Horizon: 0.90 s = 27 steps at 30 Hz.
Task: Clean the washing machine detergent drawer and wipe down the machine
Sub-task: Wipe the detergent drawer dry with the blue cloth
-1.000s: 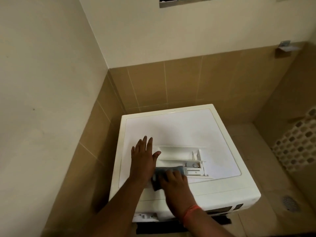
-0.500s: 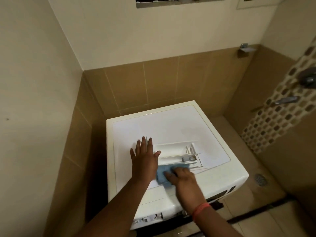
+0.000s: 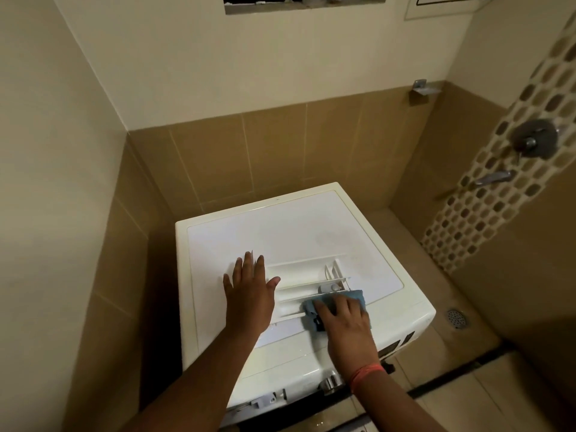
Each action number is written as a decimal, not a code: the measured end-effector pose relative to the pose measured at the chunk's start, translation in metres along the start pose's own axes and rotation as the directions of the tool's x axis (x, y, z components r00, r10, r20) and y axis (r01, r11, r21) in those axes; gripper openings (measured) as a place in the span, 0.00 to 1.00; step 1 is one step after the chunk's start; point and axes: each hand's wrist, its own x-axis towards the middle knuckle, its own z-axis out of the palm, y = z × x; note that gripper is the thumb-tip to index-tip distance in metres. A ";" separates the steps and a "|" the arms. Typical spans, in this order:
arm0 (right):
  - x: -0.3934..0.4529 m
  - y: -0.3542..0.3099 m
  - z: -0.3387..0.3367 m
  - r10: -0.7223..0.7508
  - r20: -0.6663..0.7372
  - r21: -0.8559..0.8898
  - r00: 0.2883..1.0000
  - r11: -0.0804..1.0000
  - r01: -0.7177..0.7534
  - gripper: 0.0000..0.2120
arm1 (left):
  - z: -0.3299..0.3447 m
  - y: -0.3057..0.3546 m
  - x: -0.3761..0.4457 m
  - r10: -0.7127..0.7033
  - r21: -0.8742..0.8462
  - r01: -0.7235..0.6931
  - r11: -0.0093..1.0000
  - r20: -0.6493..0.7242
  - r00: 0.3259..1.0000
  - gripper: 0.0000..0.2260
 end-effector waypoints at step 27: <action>0.020 -0.001 0.015 -0.368 -0.075 -0.013 0.927 0.930 0.368 0.20 | -0.001 0.001 0.002 -0.046 0.052 0.045 0.998 0.024 0.999 0.31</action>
